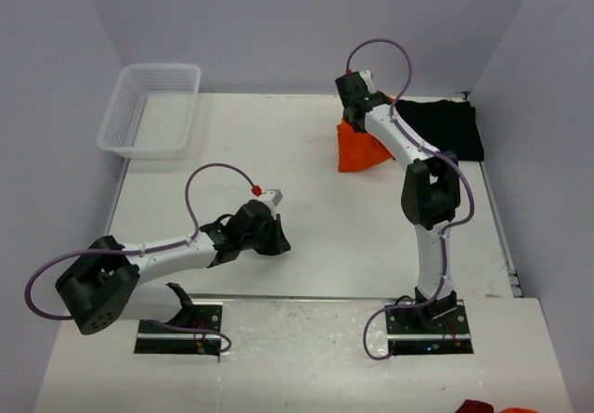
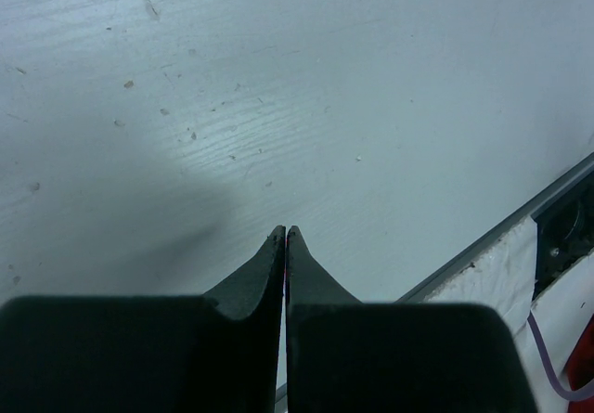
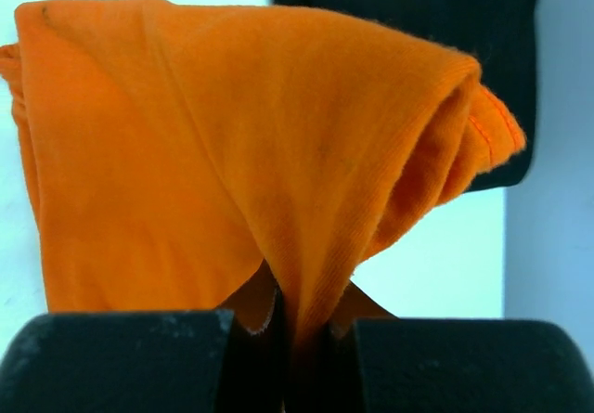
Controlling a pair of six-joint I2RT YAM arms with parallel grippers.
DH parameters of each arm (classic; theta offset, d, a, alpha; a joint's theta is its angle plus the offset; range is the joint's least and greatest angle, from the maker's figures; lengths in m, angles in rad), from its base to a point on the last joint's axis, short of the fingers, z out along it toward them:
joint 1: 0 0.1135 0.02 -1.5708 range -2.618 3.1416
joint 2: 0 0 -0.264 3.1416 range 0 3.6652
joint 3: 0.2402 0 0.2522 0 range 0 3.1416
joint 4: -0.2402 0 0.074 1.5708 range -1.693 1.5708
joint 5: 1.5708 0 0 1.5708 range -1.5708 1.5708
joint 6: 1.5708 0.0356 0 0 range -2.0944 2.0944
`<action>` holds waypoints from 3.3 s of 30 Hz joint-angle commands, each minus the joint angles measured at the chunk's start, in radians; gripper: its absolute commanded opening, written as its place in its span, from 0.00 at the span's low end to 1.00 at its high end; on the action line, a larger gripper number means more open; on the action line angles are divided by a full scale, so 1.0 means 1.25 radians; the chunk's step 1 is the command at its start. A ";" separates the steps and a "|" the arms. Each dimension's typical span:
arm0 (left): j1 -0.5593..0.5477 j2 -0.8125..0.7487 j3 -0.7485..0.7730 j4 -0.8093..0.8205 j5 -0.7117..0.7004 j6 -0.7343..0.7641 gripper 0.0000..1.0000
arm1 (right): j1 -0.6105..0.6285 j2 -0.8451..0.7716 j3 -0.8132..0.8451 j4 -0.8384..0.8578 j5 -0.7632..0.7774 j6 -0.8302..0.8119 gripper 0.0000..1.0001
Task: Fold and stack the t-shirts
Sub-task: Put the neatly folded tshirt into the corner of the board with the right arm
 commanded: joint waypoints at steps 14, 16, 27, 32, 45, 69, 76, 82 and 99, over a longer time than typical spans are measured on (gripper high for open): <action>-0.005 0.014 -0.025 0.050 0.052 0.031 0.00 | -0.092 0.020 0.116 0.109 0.107 -0.266 0.00; -0.005 0.022 -0.022 0.053 0.054 0.035 0.00 | -0.104 0.017 0.104 0.128 0.109 -0.287 0.00; -0.006 0.062 -0.014 0.076 0.063 0.043 0.00 | -0.153 -0.015 0.080 0.166 0.097 -0.335 0.00; -0.005 0.072 -0.009 0.072 0.063 0.050 0.00 | -0.166 -0.029 0.068 0.168 0.098 -0.322 0.00; -0.003 0.083 -0.014 0.081 0.071 0.059 0.00 | -0.183 -0.072 0.035 0.177 0.100 -0.315 0.00; 0.005 0.103 -0.013 0.087 0.084 0.075 0.00 | -0.228 0.040 0.070 0.225 0.117 -0.352 0.00; 0.014 0.119 -0.010 0.089 0.094 0.081 0.00 | -0.243 0.118 0.101 0.275 0.133 -0.401 0.00; 0.022 0.134 -0.016 0.104 0.104 0.085 0.00 | -0.256 0.174 0.141 0.322 0.156 -0.445 0.00; 0.053 0.162 -0.024 0.121 0.135 0.102 0.00 | -0.272 0.222 0.170 0.354 0.182 -0.466 0.00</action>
